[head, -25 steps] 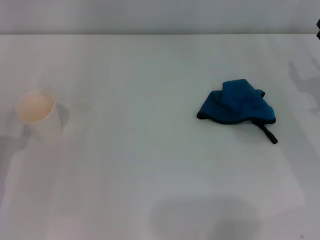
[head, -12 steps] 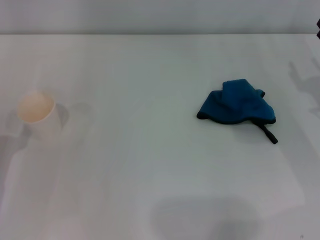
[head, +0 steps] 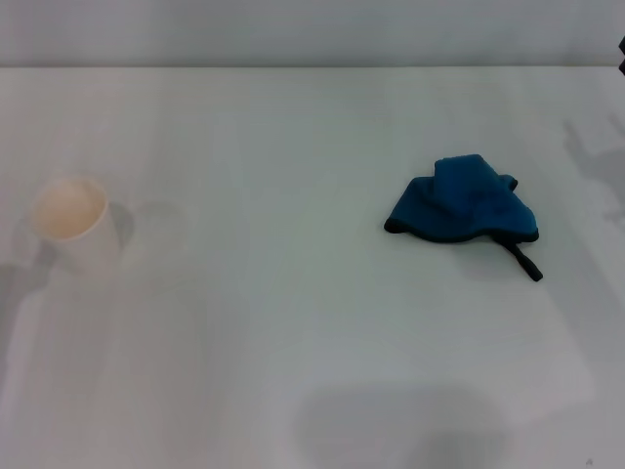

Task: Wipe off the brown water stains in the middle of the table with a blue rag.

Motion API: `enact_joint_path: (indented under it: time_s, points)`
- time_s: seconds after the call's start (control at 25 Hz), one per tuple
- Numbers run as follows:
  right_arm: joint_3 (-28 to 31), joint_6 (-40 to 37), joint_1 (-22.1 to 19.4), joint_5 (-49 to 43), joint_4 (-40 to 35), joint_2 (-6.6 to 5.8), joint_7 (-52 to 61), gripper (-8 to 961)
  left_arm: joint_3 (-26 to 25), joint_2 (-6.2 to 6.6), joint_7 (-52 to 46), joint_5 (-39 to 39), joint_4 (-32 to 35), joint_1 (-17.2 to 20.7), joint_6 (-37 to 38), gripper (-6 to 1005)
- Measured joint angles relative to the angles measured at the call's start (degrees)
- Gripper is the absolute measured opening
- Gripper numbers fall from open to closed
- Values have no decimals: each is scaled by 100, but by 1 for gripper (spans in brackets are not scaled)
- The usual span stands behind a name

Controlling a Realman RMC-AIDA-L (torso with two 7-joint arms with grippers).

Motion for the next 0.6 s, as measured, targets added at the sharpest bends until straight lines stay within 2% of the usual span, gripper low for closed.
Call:
enact_joint_path:
  time_s: [0.6]
  points:
    - [-2, 12, 21, 0, -42, -18, -19, 724, 0, 0, -35, -62, 11, -135, -224, 876]
